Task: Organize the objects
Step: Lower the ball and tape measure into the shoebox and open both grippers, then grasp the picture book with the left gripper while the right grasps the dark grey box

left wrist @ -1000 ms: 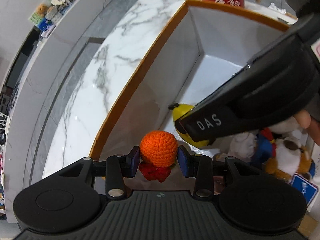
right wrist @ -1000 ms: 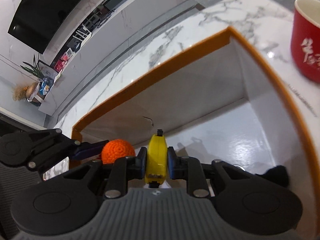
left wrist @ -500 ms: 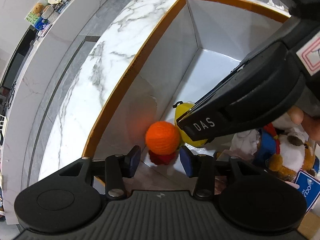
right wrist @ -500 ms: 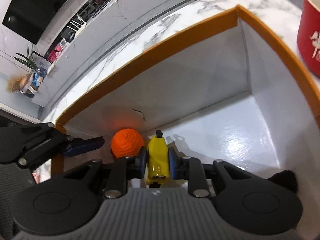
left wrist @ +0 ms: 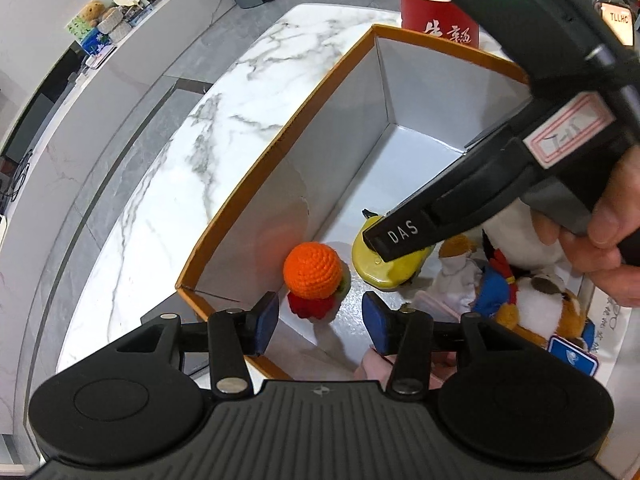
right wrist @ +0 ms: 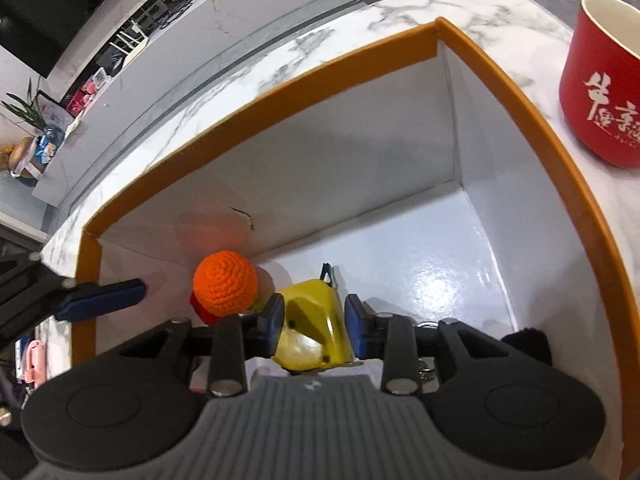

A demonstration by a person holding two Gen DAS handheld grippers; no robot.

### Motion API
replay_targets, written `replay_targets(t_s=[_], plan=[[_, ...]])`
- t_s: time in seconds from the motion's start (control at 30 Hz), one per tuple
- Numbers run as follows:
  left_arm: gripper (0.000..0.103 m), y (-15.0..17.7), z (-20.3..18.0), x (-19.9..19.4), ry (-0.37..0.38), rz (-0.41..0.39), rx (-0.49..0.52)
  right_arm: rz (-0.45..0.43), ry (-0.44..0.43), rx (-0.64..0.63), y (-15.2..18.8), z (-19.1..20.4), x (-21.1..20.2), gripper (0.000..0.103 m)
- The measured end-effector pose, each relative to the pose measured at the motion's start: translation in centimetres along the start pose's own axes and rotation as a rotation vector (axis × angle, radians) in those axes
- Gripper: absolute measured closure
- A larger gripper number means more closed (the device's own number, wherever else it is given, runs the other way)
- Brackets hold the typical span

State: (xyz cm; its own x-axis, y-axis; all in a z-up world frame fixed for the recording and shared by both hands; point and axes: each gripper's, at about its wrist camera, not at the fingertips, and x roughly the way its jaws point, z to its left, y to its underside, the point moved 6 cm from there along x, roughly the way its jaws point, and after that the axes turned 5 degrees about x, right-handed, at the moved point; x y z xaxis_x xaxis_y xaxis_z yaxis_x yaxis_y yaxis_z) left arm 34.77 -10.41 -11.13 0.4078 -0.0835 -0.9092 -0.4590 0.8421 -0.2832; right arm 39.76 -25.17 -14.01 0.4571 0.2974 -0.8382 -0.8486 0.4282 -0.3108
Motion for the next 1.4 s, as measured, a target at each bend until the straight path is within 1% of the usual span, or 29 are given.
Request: replay_targets(t_s=[0.07,0.1,0.17,0.37,0.47,0.53,0.6,0.73,0.87,0.93,1.03,1.07,1.17,1.23,1.27,1.4], plan=[[0.047,0.2,-0.1,-0.3,0.003,-0.007,-0.004,-0.005,0.015,-0.009,-0.1,0.0,0.0,0.067],[0.047,0.3,-0.2,-0.5,0.004,-0.011,-0.007,0.002,0.015,-0.015,-0.1,0.3,0.1,0.073],[0.047,-0.1,-0.5,-0.9,0.003,-0.018,-0.010,0.012,0.011,-0.015,0.2,0.5,0.3,0.077],[0.047,-0.4,-1.3,-1.9,0.006,-0.034,-0.021,0.032,-0.015,-0.015,0.6,1.2,0.7,0.078],[0.047,-0.3,-1.3,-2.7,0.017,-0.053,-0.032,0.029,-0.007,-0.032,0.8,1.6,0.5,0.076],[0.047,-0.1,-1.4,-3.5,0.020,-0.070,-0.043,0.017,-0.007,-0.043,0.9,1.9,-0.1,0.076],[0.046,-0.5,-0.7,-3.5,0.021,-0.087,-0.056,0.002,-0.007,-0.058,0.9,2.2,-1.0,0.076],[0.046,-0.2,0.2,-4.9,0.019,-0.126,-0.085,-0.049,-0.001,-0.106,0.4,3.8,-3.2,0.076],[0.046,1.3,1.1,-7.2,0.015,-0.165,-0.135,-0.115,-0.031,-0.194,1.0,5.3,-6.9,0.076],[0.046,2.2,1.9,-8.2,0.019,-0.182,-0.165,-0.157,-0.052,-0.251,1.5,6.4,-8.9,0.074],[0.044,4.0,3.2,-9.4,0.001,-0.188,-0.192,-0.216,-0.091,-0.339,2.4,8.8,-11.2,0.063],[0.043,4.7,3.6,-9.7,-0.015,-0.185,-0.195,-0.227,-0.110,-0.369,2.8,9.7,-11.7,0.062],[0.038,7.0,4.4,-10.5,-0.055,-0.171,-0.207,-0.224,-0.152,-0.460,4.1,12.4,-12.8,0.062],[0.031,8.6,5.0,-10.4,-0.075,-0.162,-0.216,-0.213,-0.170,-0.528,5.3,14.3,-13.0,0.058],[0.030,9.6,5.1,-10.4,-0.084,-0.159,-0.218,-0.209,-0.169,-0.556,5.7,15.0,-12.9,0.053],[0.027,12.5,5.7,-8.7,-0.100,-0.123,-0.214,-0.159,-0.158,-0.680,7.4,17.8,-11.3,0.050]])
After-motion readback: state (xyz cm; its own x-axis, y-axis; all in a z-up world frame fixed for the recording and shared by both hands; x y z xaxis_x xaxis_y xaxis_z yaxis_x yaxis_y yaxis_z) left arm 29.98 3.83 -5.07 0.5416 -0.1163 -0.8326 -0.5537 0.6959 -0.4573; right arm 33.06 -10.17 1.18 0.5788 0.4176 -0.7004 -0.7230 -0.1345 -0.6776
